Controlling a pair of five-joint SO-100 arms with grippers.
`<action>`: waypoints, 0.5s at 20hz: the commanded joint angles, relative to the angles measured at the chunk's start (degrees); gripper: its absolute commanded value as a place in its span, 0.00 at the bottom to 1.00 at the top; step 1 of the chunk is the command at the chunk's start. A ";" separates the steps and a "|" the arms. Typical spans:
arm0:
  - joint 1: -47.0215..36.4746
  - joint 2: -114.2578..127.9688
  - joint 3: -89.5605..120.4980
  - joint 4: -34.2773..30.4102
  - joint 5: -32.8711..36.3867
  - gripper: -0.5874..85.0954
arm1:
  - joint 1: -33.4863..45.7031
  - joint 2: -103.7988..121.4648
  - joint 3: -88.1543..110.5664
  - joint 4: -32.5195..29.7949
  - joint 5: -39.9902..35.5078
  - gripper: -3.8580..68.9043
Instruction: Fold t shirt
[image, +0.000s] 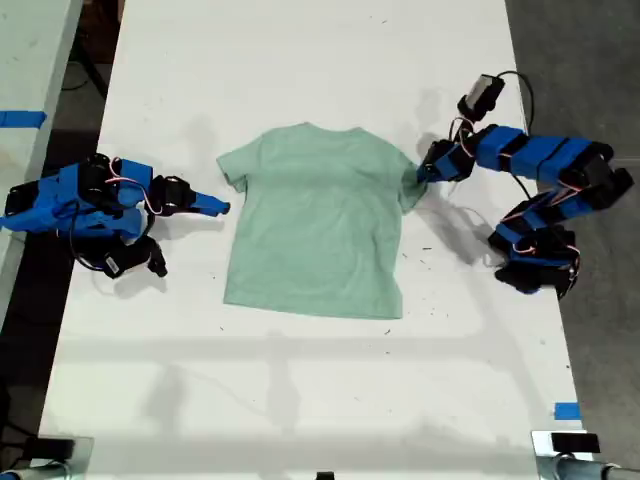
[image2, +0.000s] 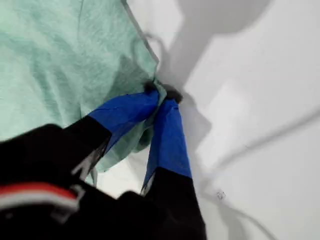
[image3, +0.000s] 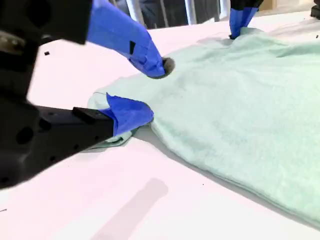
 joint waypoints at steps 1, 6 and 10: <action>0.44 0.35 0.35 -0.53 -0.53 0.13 | -3.43 6.59 -4.66 4.83 1.14 0.06; 0.44 0.35 0.35 -0.53 -0.53 0.13 | -11.78 6.86 -18.90 9.49 1.05 0.06; 0.44 0.35 0.35 -0.53 -0.53 0.13 | -18.90 2.64 -24.79 2.11 -0.09 0.06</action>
